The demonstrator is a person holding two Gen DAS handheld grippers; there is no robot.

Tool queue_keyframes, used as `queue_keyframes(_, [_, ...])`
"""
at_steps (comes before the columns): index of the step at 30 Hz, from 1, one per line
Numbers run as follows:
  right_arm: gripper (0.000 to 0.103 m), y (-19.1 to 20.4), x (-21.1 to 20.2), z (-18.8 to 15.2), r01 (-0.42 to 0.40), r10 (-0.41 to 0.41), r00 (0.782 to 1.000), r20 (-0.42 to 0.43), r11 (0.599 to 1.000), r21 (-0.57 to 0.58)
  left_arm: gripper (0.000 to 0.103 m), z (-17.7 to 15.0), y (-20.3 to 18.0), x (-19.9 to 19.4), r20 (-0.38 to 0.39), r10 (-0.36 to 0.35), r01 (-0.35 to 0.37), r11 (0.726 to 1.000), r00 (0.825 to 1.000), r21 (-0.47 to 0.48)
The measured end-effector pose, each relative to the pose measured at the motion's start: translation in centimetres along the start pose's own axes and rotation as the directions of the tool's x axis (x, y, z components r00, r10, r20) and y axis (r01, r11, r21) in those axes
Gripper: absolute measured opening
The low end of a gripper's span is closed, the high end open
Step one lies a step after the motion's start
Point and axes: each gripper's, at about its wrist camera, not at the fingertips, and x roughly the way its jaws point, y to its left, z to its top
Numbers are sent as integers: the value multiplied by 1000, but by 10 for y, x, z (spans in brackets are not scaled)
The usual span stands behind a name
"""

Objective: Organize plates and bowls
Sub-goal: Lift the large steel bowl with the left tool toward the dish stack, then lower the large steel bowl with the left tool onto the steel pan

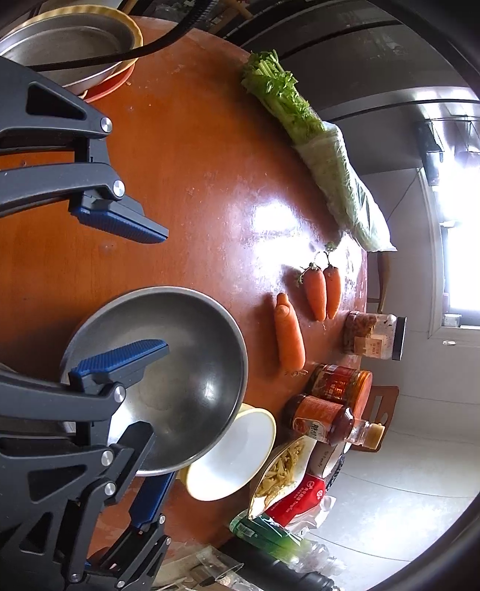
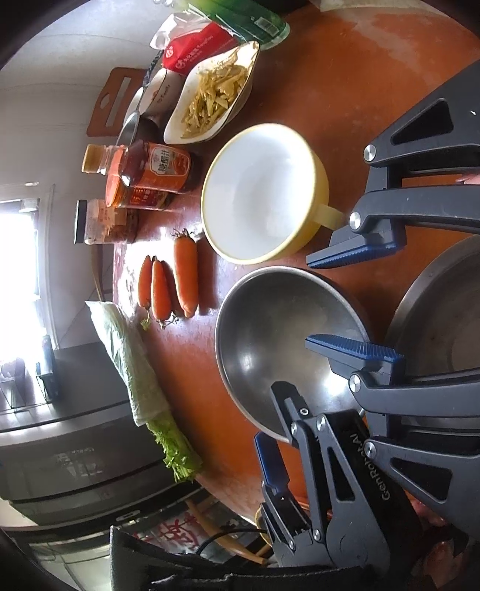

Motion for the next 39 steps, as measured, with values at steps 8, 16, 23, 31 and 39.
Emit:
queue_keyframes(8, [32,0,-2,0,-7,7,1000,16,1000,-2,43,-1,-4,3,-8,-35,35,999,999,3])
queue_keyframes(16, [28,8,-4,2,-5,5,1000,28,1000,-13,38,0,-1,0,-2,-31,31,999,1000,-8])
queue_keyframes(23, [27,13,-13,9,-18,19,999,49,1000,-16,38,7,2,-14,31,-10,10,1000,999,-8])
queue_keyframes(31, [27,18,-35,14,-29,30,995,96,999,-21,38,13,0,-44,93,6,-7,1000,996,0])
queue_keyframes(39, [27,19,-64,4,-21,22,992,125,1000,-9,38,5,-14,-72,129,7,-11,1000,992,29])
